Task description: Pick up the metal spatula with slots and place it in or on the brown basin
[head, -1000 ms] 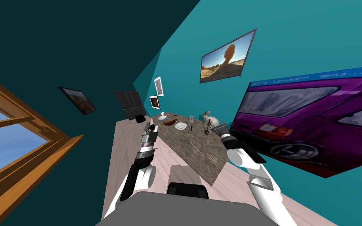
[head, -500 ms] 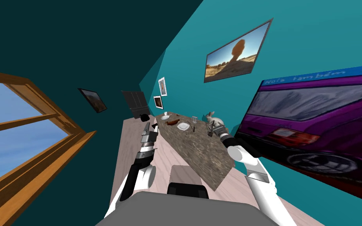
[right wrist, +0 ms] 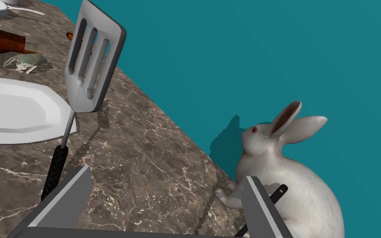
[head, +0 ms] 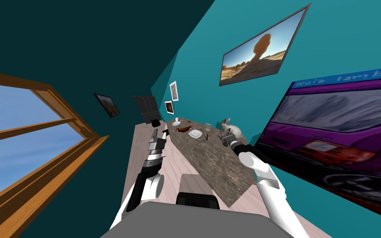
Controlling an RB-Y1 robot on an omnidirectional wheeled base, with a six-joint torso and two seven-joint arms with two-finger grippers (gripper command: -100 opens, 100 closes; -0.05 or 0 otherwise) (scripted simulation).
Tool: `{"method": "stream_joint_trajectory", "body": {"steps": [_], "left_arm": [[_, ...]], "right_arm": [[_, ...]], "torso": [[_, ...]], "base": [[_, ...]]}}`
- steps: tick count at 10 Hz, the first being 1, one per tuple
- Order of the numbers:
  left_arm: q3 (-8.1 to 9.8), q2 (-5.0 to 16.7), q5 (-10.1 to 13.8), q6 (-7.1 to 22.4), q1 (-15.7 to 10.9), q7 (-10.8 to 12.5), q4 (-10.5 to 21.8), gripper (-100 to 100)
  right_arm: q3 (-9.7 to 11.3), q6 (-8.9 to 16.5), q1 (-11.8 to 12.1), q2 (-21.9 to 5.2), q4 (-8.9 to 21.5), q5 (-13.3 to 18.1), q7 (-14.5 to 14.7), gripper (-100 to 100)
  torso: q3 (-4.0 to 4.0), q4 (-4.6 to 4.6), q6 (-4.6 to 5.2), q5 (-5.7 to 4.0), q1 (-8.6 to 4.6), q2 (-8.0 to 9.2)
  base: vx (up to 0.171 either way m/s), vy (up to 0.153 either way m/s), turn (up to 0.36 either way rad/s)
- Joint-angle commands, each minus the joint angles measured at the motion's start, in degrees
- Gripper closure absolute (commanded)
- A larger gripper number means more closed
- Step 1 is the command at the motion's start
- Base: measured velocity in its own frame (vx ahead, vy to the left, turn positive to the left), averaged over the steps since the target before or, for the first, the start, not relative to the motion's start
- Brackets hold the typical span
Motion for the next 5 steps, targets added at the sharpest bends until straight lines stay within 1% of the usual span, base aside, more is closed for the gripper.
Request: {"method": "stream_joint_trajectory", "body": {"steps": [1, 2, 4, 5], "left_arm": [[0.0, 0.0, 0.0, 0.0, 0.0, 0.0, 0.0, 0], [0.0, 0.0, 0.0, 0.0, 0.0, 0.0, 0.0, 0], [0.0, 0.0, 0.0, 0.0, 0.01, 0.0, 0.0, 0], [0.0, 0.0, 0.0, 0.0, 0.01, 0.0, 0.0, 0]], "right_arm": [[-0.66, 2.5, -0.53, 0.27, 1.54, -1.2, -2.25, -100], [-1.13, 4.07, -0.98, 0.56, 2.45, -1.76, -3.64, -100], [-1.93, 6.91, -1.76, 1.25, 4.13, -2.74, -6.16, -100], [-2.25, 8.16, -2.08, 1.65, 4.88, -3.17, -7.28, -100]], "torso": [[0.0, 0.0, 0.0, 0.0, 0.0, 0.0], [-0.02, -0.01, 0.01, 0.0, 0.02, -0.03], [-0.09, -0.03, 0.0, 0.0, 0.0, -0.15], [-0.1, -0.04, 0.01, 0.0, -0.01, -0.16]], "base": [[0.053, 0.02, 0.162], [0.063, 0.021, 0.138], [0.086, 0.006, 0.16], [0.091, 0.008, 0.102]]}}
